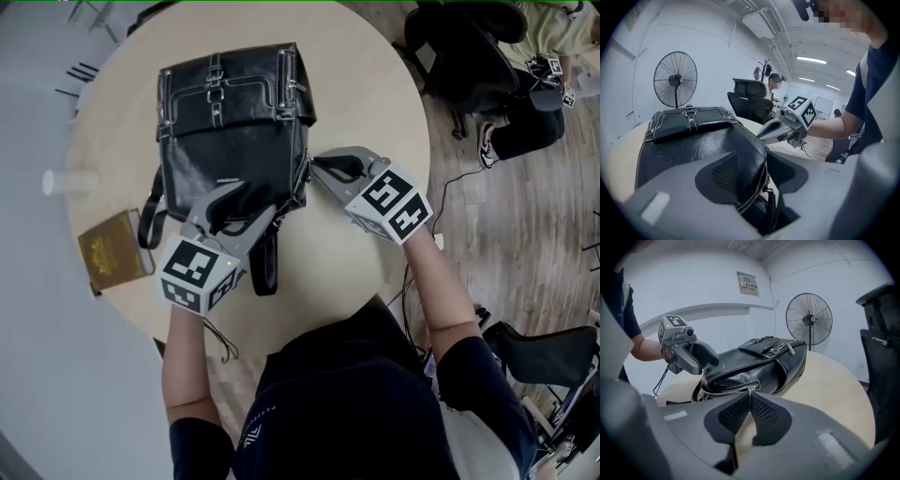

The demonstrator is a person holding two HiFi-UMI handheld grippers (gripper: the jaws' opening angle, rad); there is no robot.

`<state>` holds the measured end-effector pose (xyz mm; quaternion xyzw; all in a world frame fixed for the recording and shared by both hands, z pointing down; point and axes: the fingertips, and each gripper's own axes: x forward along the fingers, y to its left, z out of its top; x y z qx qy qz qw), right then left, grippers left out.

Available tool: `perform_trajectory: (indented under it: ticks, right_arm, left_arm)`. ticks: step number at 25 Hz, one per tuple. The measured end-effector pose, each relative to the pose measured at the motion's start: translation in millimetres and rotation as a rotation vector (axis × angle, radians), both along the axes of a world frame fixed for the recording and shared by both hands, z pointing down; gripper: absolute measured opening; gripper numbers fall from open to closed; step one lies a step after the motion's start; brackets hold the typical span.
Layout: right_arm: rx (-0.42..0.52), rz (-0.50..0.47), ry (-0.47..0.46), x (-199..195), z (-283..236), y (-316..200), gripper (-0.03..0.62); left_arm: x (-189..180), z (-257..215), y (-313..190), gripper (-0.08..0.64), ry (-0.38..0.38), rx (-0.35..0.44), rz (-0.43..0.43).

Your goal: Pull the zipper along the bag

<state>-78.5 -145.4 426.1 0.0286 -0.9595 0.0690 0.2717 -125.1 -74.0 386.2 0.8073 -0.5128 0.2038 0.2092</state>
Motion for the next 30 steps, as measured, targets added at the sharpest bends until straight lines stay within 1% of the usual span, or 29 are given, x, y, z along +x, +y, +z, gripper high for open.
perform_trajectory:
  ticks: [3, 5, 7, 11, 14, 16, 18, 19, 22, 26, 28, 30]
  right_arm:
    - [0.007, -0.012, -0.003, 0, 0, 0, 0.014]
    - [0.008, -0.026, -0.001, 0, 0, 0, 0.014]
    - [0.006, -0.034, -0.007, 0, 0, 0, 0.014]
    - [-0.005, -0.042, -0.021, 0, 0, 0, 0.014]
    - [-0.017, -0.043, -0.028, -1, 0, 0, 0.014]
    - [-0.027, -0.045, -0.033, -1, 0, 0, 0.014]
    - [-0.039, -0.048, -0.039, -1, 0, 0, 0.014]
    - [-0.046, -0.05, -0.043, -1, 0, 0, 0.014]
    - [-0.058, -0.054, -0.045, -1, 1, -1, 0.014]
    - [-0.05, -0.056, -0.043, -1, 1, 0, 0.014]
    - [-0.047, -0.059, -0.04, -1, -1, 0, 0.014]
    - [-0.045, -0.061, -0.038, -2, -3, 0, 0.012]
  left_arm:
    - [3, 5, 0, 0.219, 0.001, -0.022, 0.029]
    - [6, 7, 2, 0.227, -0.017, -0.033, 0.054]
    - [8, 8, 2, 0.232, -0.058, -0.033, 0.074]
    - [12, 8, -6, 0.23, -0.15, 0.002, 0.097]
    - [22, 13, -9, 0.245, -0.19, -0.006, 0.138]
    - [26, 18, -9, 0.258, -0.232, -0.012, 0.163]
    - [24, 19, -10, 0.228, -0.264, -0.008, 0.169]
    - [22, 19, -11, 0.209, -0.268, -0.007, 0.169]
    - [22, 19, -12, 0.204, -0.272, -0.007, 0.178]
    - [25, 19, -10, 0.178, -0.307, 0.005, 0.221]
    - [27, 16, -8, 0.151, -0.308, 0.014, 0.241]
    - [27, 10, -7, 0.125, -0.285, 0.025, 0.247]
